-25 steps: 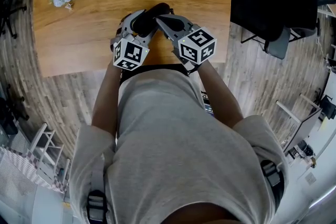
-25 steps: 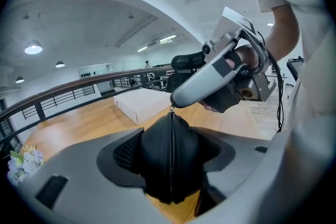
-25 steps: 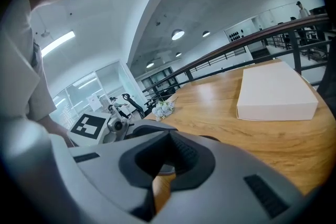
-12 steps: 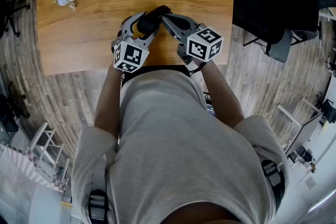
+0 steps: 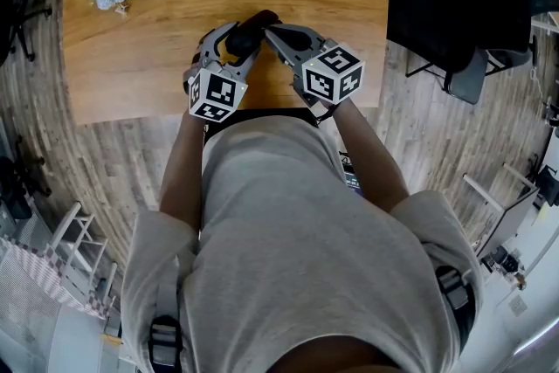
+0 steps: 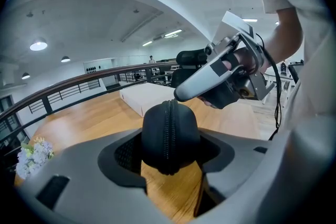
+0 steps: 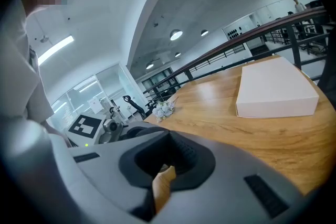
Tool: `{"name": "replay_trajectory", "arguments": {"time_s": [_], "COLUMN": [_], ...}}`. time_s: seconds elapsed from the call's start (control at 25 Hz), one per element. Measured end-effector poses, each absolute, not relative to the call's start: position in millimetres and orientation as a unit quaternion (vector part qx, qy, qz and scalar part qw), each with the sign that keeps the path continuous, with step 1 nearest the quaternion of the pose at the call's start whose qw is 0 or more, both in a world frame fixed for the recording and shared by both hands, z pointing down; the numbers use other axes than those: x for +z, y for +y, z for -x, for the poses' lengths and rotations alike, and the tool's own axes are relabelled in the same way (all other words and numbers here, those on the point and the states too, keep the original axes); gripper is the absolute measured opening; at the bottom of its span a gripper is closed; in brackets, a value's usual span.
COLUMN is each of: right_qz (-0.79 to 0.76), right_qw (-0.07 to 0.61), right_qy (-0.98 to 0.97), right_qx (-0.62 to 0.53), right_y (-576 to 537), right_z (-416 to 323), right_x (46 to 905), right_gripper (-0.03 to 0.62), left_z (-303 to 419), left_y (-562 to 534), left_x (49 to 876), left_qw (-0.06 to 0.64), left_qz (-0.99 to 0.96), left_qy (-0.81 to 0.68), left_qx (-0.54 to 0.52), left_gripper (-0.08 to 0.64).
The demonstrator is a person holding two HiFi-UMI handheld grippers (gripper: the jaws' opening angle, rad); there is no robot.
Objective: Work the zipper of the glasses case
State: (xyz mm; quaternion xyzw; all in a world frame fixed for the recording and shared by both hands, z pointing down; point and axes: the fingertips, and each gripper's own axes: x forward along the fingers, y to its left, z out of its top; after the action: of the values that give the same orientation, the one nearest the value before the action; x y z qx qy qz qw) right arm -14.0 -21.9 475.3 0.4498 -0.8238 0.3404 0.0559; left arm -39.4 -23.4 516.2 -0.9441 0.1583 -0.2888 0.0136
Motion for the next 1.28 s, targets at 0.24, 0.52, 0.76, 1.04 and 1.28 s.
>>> {"name": "replay_trajectory", "arguments": {"time_s": [0.24,0.52,0.76,1.04,1.28], "right_qz": [-0.452,-0.442,-0.434,-0.422,-0.426], "right_qw": [0.075,0.080,0.085,0.096,0.084], "right_qy": [-0.832,-0.841,-0.847,-0.854,-0.854], "right_qx": [0.313,0.302,0.296,0.288,0.286], "right_y": [-18.9,-15.2,-12.2,-10.0,-15.3], "right_z": [25.4,42.5,50.2,57.0,51.3], "right_x": [467.8,463.0,458.9,458.2,454.3], "right_gripper": [0.025,0.025,0.025,0.025,0.025], "left_z": [40.3,42.7,44.0,44.4,46.0], "left_y": [-25.6,-27.4,-26.6,-25.7,-28.2], "left_x": [519.7,523.0,521.0,522.2,514.6], "left_qw": [0.013,0.016,0.017,0.014,0.021], "left_qz": [0.939,0.936,0.935,0.936,0.939], "left_qy": [0.169,0.171,0.171,0.170,0.170], "left_qx": [-0.301,-0.308,-0.309,-0.308,-0.298], "left_gripper": [0.275,0.275,0.274,0.275,0.275]}}
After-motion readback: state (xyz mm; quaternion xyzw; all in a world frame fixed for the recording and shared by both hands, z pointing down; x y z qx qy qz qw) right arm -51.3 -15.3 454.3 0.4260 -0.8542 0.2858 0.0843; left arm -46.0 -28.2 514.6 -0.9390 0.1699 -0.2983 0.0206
